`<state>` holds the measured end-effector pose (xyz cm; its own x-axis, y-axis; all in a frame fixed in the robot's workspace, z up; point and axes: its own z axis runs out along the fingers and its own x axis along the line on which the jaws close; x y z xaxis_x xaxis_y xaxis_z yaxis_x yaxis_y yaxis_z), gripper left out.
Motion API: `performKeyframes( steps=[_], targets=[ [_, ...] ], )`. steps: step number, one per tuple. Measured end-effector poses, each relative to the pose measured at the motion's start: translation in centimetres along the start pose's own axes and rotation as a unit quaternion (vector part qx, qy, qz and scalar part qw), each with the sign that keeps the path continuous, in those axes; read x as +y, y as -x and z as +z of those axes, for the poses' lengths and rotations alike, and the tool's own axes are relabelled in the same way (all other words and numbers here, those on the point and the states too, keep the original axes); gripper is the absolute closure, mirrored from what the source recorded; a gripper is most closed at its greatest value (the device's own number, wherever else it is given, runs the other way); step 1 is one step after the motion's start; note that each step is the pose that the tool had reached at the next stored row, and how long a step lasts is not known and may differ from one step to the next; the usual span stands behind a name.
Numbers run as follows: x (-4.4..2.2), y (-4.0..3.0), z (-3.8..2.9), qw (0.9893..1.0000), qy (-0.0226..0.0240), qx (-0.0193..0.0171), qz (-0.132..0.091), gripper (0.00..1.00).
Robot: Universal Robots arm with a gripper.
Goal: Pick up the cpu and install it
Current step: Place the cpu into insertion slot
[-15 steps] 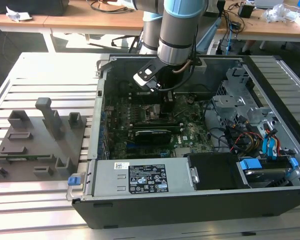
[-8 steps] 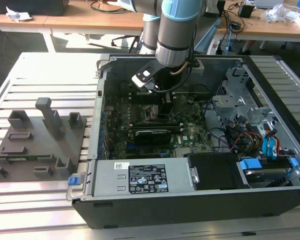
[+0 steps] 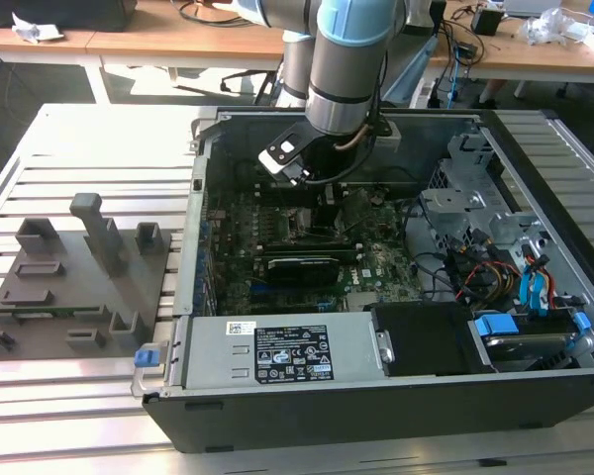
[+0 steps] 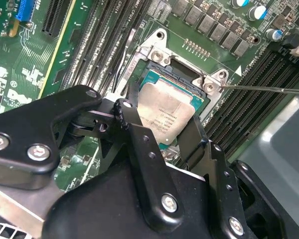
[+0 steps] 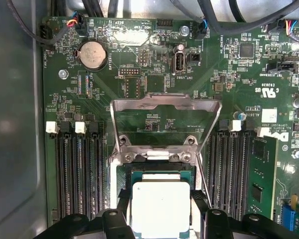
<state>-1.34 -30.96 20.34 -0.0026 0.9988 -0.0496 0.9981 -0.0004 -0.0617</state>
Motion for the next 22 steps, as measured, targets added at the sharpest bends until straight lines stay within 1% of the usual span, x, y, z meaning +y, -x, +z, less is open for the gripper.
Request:
performKeyframes(
  steps=[8,11,15,16,20,22],
  targets=[
    [0.03,-0.04,0.54,1.0,-0.0001,-0.0001,0.0,0.45],
    [0.03,-0.04,0.6,1.0,0.0,0.0001,0.0,0.45],
    [0.04,-0.06,0.62,1.0,0.0001,0.001,0.0,0.45],
    [0.04,-0.05,0.61,1.0,0.0,0.001,0.0,0.38],
    [0.04,-0.05,0.61,1.0,0.0,0.0015,0.0,0.38],
    [0.01,-0.03,0.21,1.0,0.0,0.0015,0.0,0.38]
  ],
)
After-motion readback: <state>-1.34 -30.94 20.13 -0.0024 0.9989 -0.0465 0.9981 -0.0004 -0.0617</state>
